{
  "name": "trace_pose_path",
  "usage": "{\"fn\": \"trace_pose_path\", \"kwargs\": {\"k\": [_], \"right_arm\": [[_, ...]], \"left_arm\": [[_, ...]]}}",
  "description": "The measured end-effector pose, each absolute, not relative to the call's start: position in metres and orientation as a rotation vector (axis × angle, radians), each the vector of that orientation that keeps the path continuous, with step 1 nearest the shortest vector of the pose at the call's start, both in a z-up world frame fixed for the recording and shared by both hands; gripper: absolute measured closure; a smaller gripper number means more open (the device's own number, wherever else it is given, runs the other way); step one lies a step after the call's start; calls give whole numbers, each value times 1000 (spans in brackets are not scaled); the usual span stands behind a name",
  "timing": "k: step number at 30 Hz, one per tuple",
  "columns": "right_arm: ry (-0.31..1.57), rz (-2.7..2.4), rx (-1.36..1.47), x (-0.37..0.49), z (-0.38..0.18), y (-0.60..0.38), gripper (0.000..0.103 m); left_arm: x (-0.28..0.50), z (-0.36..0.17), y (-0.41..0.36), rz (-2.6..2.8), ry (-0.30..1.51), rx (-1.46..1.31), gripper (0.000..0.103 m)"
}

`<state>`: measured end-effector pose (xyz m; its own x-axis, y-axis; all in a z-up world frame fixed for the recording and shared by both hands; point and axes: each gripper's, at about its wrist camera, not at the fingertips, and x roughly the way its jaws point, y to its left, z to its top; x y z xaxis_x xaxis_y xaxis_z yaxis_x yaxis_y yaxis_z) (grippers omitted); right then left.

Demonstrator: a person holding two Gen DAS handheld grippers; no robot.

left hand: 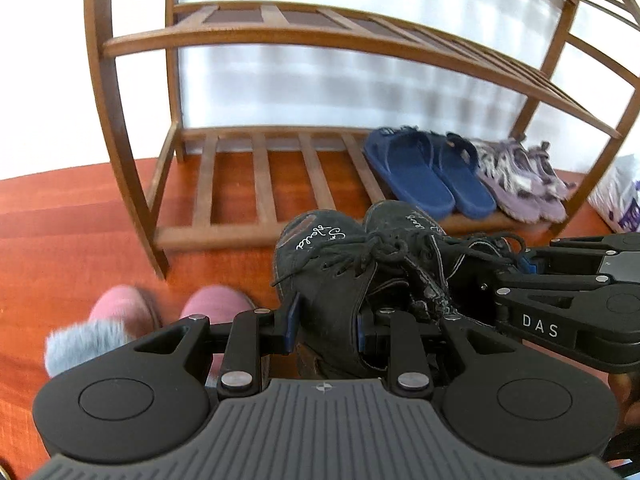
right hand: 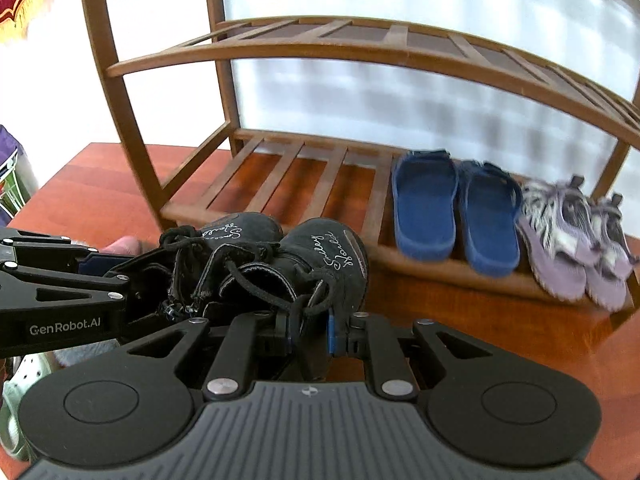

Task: Organize scattered shoes
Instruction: 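Carry both black shoes onto the rack shelf beside the blue slides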

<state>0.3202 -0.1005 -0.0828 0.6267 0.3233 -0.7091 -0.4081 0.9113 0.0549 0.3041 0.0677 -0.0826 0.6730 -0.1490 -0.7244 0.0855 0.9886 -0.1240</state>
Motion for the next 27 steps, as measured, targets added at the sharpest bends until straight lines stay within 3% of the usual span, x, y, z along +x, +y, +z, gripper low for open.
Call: {"fn": "trace_pose_path", "kwargs": {"k": [23, 25, 27], "right_arm": [[808, 392, -65, 434, -114, -91, 86], [804, 396, -92, 436, -114, -88, 84], [804, 405, -104, 438, -115, -86, 75]], "left_arm": [[412, -116, 77, -95, 844, -125, 74], [414, -119, 78, -94, 842, -128, 73], [415, -120, 78, -93, 843, -129, 71]]}}
